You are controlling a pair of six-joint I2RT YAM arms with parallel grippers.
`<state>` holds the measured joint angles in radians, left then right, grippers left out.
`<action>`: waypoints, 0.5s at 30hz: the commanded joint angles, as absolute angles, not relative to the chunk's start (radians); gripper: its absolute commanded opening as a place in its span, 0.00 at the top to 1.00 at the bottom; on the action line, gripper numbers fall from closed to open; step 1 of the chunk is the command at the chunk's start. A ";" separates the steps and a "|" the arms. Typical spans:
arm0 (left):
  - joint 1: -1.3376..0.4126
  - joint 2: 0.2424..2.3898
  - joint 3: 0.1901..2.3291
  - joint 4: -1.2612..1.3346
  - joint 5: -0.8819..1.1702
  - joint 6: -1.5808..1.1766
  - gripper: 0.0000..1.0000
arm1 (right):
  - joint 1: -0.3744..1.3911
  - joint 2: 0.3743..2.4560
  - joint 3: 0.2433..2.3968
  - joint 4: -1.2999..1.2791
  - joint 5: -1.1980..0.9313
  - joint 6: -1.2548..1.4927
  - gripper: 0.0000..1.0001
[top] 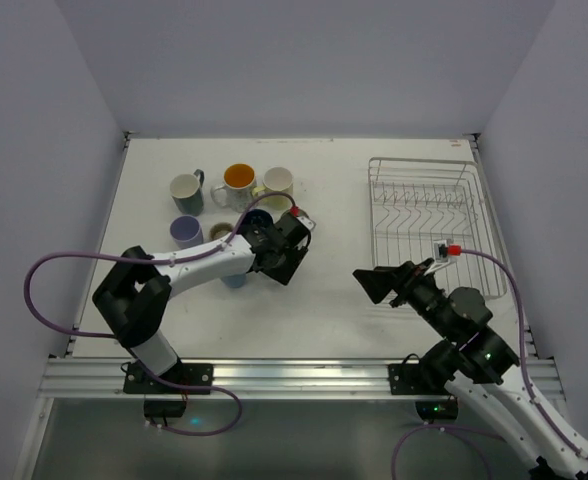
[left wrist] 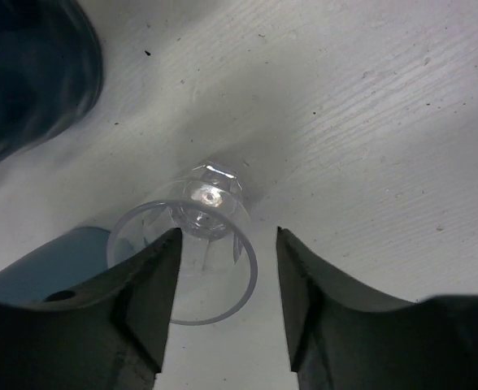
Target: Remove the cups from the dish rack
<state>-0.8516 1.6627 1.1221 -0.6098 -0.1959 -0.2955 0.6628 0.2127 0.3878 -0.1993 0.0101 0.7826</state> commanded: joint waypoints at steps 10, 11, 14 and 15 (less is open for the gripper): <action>-0.899 1.360 1.284 -0.617 -0.267 -0.287 0.00 | 0.666 0.143 0.590 -0.369 0.153 0.739 0.01; -0.914 1.324 1.293 -0.612 -0.270 -0.285 0.00 | 0.664 0.132 0.627 -0.382 0.164 0.736 0.01; -0.923 1.163 1.310 -0.591 -0.246 -0.285 0.00 | 0.664 0.101 0.725 -0.435 0.213 0.701 0.01; -0.923 1.125 1.313 -0.586 -0.239 -0.285 0.00 | 0.664 0.101 0.753 -0.454 0.222 0.677 0.01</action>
<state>-0.9192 1.2556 1.2579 -0.6231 -0.2382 -0.2947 0.6628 0.1177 0.6514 -0.4030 0.1455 0.7334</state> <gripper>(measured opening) 0.997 0.990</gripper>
